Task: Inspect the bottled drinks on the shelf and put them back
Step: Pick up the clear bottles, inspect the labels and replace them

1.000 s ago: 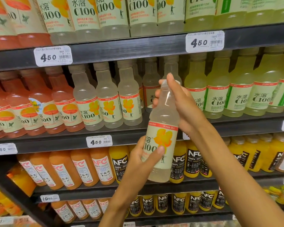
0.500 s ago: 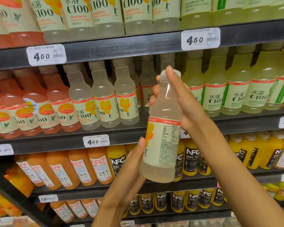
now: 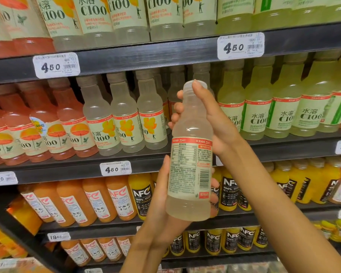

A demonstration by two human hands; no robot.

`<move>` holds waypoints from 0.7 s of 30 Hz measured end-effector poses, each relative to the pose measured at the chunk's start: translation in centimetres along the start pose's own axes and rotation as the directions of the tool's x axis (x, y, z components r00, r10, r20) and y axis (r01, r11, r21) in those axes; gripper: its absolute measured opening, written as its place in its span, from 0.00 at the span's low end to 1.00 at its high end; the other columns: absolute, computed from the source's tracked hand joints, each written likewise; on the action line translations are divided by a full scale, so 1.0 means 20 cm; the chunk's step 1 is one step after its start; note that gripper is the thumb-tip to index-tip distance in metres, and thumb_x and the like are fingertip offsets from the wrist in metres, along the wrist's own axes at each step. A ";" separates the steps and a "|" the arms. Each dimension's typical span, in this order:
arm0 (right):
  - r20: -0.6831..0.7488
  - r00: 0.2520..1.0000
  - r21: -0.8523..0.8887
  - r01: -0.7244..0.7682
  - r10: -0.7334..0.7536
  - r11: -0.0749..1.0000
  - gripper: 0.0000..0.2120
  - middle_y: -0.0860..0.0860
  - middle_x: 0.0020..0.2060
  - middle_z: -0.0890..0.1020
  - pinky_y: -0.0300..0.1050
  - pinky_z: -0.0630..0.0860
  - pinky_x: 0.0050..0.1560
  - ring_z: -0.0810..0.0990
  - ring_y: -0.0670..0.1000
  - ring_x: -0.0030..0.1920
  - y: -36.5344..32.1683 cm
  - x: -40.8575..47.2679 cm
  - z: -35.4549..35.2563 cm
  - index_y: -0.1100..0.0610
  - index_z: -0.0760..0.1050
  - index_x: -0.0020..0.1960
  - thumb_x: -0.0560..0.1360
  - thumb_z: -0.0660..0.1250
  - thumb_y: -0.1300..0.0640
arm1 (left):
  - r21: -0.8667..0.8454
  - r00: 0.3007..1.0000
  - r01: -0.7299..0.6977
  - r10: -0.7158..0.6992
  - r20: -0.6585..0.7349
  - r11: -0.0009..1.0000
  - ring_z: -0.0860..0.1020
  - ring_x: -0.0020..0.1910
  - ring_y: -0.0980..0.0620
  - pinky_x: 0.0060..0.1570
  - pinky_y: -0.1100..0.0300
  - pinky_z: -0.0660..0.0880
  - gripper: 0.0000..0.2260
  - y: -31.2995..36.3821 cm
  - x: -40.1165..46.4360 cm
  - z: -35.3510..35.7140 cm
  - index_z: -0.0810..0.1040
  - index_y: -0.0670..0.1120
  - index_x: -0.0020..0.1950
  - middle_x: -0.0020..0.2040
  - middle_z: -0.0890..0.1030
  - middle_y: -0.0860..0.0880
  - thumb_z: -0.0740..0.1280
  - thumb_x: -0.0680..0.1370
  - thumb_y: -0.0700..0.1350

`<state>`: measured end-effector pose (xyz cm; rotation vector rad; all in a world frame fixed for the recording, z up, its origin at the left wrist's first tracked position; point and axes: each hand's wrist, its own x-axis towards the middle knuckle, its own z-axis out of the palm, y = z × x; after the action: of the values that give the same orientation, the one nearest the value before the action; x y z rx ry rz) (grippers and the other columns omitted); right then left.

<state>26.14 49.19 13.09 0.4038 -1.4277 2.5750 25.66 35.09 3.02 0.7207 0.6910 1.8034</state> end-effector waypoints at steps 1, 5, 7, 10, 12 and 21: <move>-0.004 1.000 -0.012 0.008 -0.008 1.000 0.12 0.50 0.34 0.79 0.47 0.79 0.46 0.81 0.50 0.36 0.00 0.00 0.00 0.56 0.71 0.52 0.78 0.60 0.47 | 0.039 1.000 -0.004 0.005 -0.027 0.999 0.81 0.45 0.45 0.47 0.52 0.78 0.34 0.00 0.00 -0.01 0.73 0.37 0.65 0.51 0.80 0.39 0.58 0.76 0.65; -0.111 0.991 -0.198 0.046 -0.069 0.979 0.12 0.51 0.35 0.80 0.46 0.79 0.41 0.82 0.51 0.37 -0.03 -0.02 0.00 0.56 0.72 0.54 0.77 0.65 0.48 | 0.441 0.947 -0.063 0.193 -0.256 0.895 0.77 0.63 0.48 0.60 0.54 0.76 0.28 0.02 -0.03 -0.04 0.75 0.56 0.66 0.63 0.79 0.47 0.57 0.73 0.69; -0.167 0.976 -0.312 0.082 -0.140 0.947 0.12 0.51 0.36 0.81 0.46 0.79 0.40 0.83 0.52 0.39 -0.03 -0.03 0.01 0.55 0.73 0.54 0.76 0.67 0.48 | 0.545 0.939 -0.054 0.228 -0.258 0.837 0.77 0.63 0.52 0.57 0.57 0.76 0.27 0.01 -0.05 -0.03 0.76 0.62 0.63 0.62 0.80 0.52 0.59 0.69 0.73; -0.224 0.958 -0.396 0.079 -0.179 0.915 0.12 0.52 0.36 0.83 0.44 0.79 0.39 0.84 0.51 0.39 -0.03 -0.03 0.02 0.55 0.73 0.54 0.76 0.68 0.48 | 0.624 0.921 -0.051 0.278 -0.272 0.780 0.80 0.57 0.56 0.54 0.59 0.75 0.20 -0.01 -0.05 -0.02 0.78 0.69 0.53 0.56 0.83 0.56 0.67 0.63 0.71; -0.215 0.963 -0.417 0.059 -0.161 0.907 0.12 0.51 0.36 0.84 0.43 0.80 0.39 0.85 0.50 0.40 -0.03 -0.03 0.02 0.54 0.73 0.54 0.76 0.67 0.47 | 0.616 0.916 -0.059 0.288 -0.279 0.786 0.81 0.55 0.55 0.54 0.58 0.76 0.17 -0.01 -0.05 0.00 0.79 0.69 0.50 0.54 0.84 0.56 0.70 0.62 0.67; 0.078 0.996 -0.035 0.042 -0.039 0.998 0.17 0.52 0.36 0.81 0.48 0.80 0.48 0.82 0.51 0.39 -0.02 -0.03 0.02 0.57 0.70 0.56 0.73 0.65 0.48 | 0.144 0.996 -0.073 0.079 -0.033 0.987 0.80 0.46 0.45 0.48 0.52 0.78 0.35 -0.03 -0.03 0.06 0.66 0.37 0.71 0.53 0.80 0.40 0.67 0.75 0.61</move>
<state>26.91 49.10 13.41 0.5271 -1.4739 2.5229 27.16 34.81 3.20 0.8188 0.8352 1.8553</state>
